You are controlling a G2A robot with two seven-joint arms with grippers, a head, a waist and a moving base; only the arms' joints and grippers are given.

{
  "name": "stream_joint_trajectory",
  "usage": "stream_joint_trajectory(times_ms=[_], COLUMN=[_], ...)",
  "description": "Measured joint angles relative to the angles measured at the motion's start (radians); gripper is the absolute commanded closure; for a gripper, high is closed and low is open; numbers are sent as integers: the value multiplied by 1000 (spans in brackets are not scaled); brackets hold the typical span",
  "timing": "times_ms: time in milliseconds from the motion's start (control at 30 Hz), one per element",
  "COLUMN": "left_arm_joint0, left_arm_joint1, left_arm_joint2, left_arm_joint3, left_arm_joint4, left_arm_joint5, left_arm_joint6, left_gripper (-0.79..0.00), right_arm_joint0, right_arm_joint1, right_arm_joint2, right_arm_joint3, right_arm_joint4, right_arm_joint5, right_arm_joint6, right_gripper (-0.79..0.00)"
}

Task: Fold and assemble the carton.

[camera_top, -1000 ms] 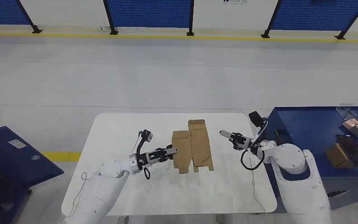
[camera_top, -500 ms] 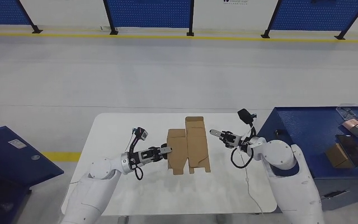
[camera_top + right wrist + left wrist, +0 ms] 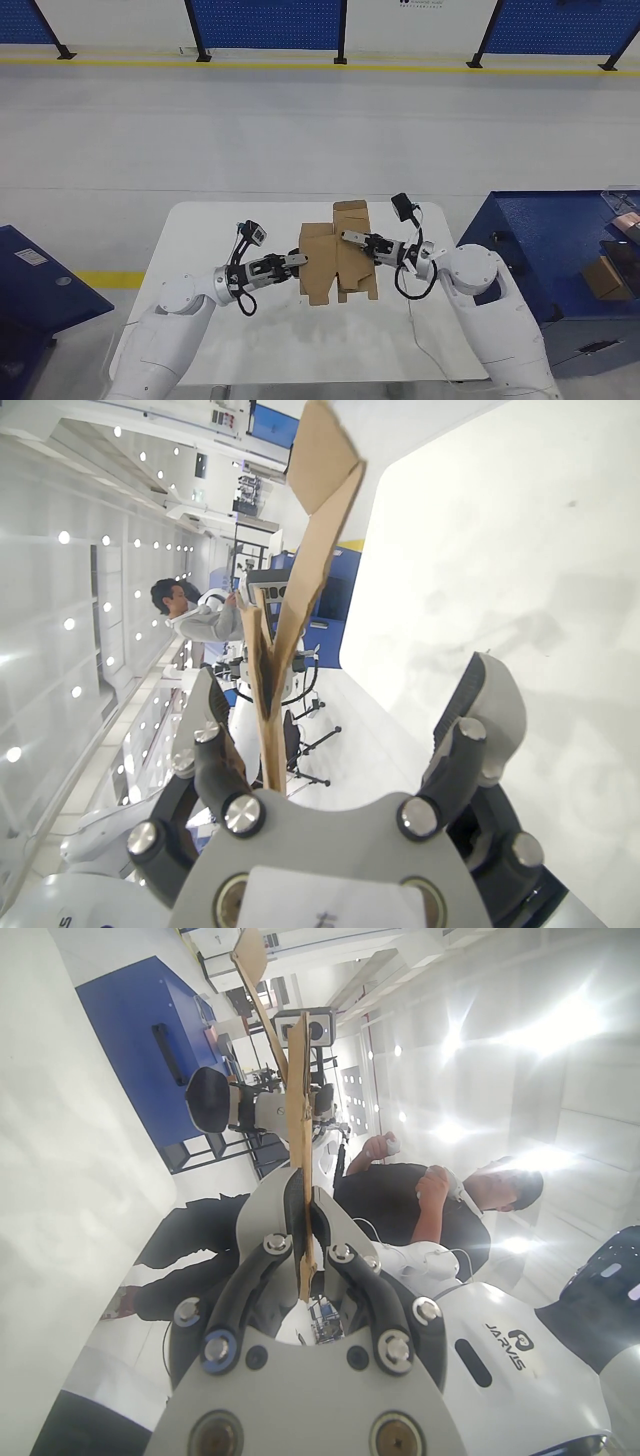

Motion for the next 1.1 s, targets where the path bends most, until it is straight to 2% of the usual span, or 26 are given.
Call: stream_joint_trajectory(times_ms=[33,67,333,700,733,767,900,1100], left_arm_joint0=[-2,-4,-21,-31,-29,-28,-24,-20], left_arm_joint1=[0,0,2,10,11,12,15,37], left_arm_joint2=[3,4,-1,-21,-21,-22,-35,-110], left_arm_joint3=[-1,-1,40,81,79,78,80,127], left_arm_joint4=[0,0,5,-16,-17,-17,-25,-45], left_arm_joint5=[5,9,-2,-23,-24,-24,-29,-31], left_arm_joint6=[6,11,43,23,23,22,34,28], left_gripper=[0,0,0,0,-231,-785,-785,-785], right_arm_joint0=[12,19,58,52,53,52,51,52], right_arm_joint1=[-2,-3,-2,11,11,12,14,16], right_arm_joint2=[-12,-18,-25,-3,-7,-9,-6,2], right_arm_joint3=[11,19,84,74,70,67,63,66], right_arm_joint4=[24,38,128,158,162,164,183,188], right_arm_joint5=[-3,-6,-19,-12,-9,-9,0,8], right_arm_joint6=[13,22,74,85,87,86,81,64], right_gripper=[-37,0,0,0,0,0,0,0])
